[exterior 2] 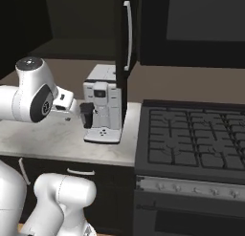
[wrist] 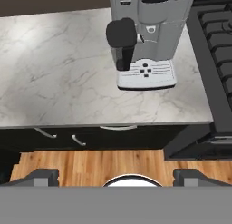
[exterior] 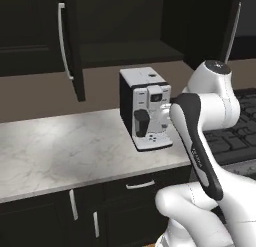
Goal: Close all open cabinet doors.
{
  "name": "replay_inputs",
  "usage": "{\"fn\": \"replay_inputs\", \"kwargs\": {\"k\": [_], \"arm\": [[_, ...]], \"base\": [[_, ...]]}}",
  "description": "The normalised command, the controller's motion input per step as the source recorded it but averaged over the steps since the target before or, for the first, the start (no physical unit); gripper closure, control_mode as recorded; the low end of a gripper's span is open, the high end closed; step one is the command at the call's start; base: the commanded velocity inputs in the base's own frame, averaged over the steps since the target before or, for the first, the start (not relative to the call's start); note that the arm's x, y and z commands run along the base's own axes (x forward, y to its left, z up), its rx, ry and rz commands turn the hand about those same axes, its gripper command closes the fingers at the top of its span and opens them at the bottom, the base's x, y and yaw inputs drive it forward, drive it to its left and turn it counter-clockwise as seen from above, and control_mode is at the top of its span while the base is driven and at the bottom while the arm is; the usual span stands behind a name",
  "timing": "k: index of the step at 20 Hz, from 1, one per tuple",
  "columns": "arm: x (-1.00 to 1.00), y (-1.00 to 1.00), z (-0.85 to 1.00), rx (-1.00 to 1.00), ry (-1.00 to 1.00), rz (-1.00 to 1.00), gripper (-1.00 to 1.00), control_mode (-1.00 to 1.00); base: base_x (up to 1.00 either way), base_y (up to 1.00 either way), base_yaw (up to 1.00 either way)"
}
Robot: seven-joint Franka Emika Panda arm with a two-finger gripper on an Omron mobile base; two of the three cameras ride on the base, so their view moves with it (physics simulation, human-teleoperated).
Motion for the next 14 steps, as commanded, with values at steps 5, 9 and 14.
{"fn": "replay_inputs", "kwargs": {"k": [5,9,14], "arm": [[0.0,0.0,0.0,0.0,0.0,0.0,-1.0,1.0],[0.0,0.0,0.0,0.0,0.0,0.0,-1.0,1.0],[0.0,0.0,0.0,0.0,0.0,0.0,-1.0,1.0]], "base": [[0.18,0.5,0.03],[0.39,0.3,0.01],[0.65,0.0,0.01]]}}
